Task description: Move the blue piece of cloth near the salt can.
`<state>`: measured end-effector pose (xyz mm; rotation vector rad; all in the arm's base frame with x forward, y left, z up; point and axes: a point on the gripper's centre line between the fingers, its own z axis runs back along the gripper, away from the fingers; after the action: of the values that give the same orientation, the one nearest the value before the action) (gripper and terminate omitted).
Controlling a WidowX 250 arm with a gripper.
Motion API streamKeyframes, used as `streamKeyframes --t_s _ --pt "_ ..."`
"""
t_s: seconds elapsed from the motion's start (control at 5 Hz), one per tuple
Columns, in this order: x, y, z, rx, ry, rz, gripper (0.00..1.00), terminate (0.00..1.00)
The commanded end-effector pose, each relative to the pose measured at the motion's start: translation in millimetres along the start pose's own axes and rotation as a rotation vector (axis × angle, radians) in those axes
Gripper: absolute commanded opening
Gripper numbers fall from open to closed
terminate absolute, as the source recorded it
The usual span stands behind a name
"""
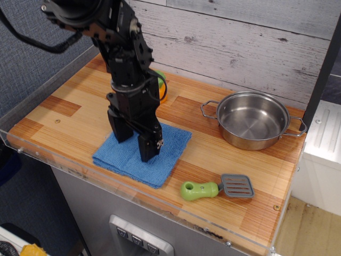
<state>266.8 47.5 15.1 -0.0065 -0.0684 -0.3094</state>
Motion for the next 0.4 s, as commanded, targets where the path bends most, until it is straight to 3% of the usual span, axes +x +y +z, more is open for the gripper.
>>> streamKeyframes --t_s 0.0,0.2 --pt "2.3 2.9 -7.7 -0.001 -0.029 -0.001 1.0 0.0" --pt "0.3 9.3 -2.8 0.029 -0.034 0.048 1.0 0.0"
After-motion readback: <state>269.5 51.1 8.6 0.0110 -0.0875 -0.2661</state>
